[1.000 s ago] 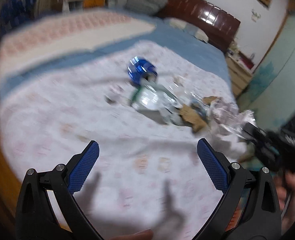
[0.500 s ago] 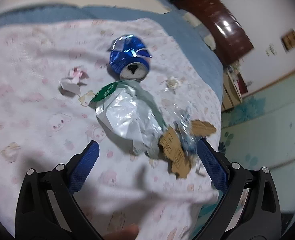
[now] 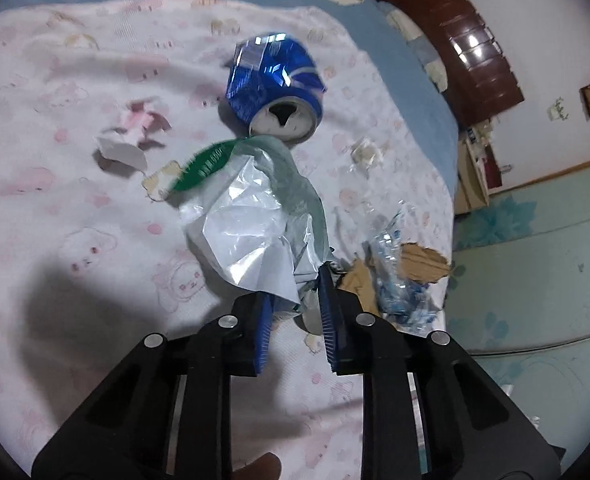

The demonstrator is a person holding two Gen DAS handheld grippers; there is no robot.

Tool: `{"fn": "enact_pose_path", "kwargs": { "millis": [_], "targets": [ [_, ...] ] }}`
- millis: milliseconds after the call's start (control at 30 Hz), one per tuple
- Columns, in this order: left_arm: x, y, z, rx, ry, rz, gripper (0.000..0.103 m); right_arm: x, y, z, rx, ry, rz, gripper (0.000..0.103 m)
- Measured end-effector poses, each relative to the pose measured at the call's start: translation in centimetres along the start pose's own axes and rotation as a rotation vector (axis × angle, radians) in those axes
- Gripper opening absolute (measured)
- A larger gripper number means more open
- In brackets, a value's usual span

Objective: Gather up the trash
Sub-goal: 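Grasp the white plastic bag with the left tool while the right tool grasps a white printed bag, then carry both bags to the red wastebasket and open both tools over it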

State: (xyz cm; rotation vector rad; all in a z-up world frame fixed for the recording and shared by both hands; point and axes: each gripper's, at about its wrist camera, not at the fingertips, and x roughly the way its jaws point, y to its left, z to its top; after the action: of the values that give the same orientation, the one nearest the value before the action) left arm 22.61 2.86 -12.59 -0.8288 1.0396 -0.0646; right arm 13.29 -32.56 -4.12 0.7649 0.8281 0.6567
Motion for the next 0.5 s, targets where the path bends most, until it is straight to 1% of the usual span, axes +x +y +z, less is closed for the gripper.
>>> {"fn": "enact_pose_path", "kwargs": {
  "millis": [67, 133, 233, 300, 400, 500],
  "targets": [
    [-1.4, -0.2, -0.1, 0.01, -0.029, -0.001, 0.019, 0.0, -0.2, -0.1, -0.002, 0.007, 0.009, 0.007],
    [-3.1, -0.4, -0.5, 0.02, -0.062, -0.001, 0.017, 0.3, -0.2, -0.4, 0.002, 0.022, -0.014, 0.007],
    [-5.8, -1.0, -1.3, 0.052, -0.105, -0.004, 0.016, 0.7, 0.3, -1.1, 0.001, 0.026, -0.01, 0.007],
    [-8.2, -1.7, -2.7, 0.107, -0.146, 0.001, 0.016, 0.6, 0.9, -1.3, -0.011, 0.025, 0.004, 0.007],
    [-11.6, -3.1, -5.0, 0.199, -0.201, 0.007, 0.016, -0.4, 2.6, -1.8, -0.065, 0.022, 0.007, 0.006],
    [-13.6, -5.1, -7.9, 0.296, -0.225, -0.013, 0.016, -2.4, 4.0, -2.3, -0.105, -0.001, 0.01, 0.006]
  ]
}}
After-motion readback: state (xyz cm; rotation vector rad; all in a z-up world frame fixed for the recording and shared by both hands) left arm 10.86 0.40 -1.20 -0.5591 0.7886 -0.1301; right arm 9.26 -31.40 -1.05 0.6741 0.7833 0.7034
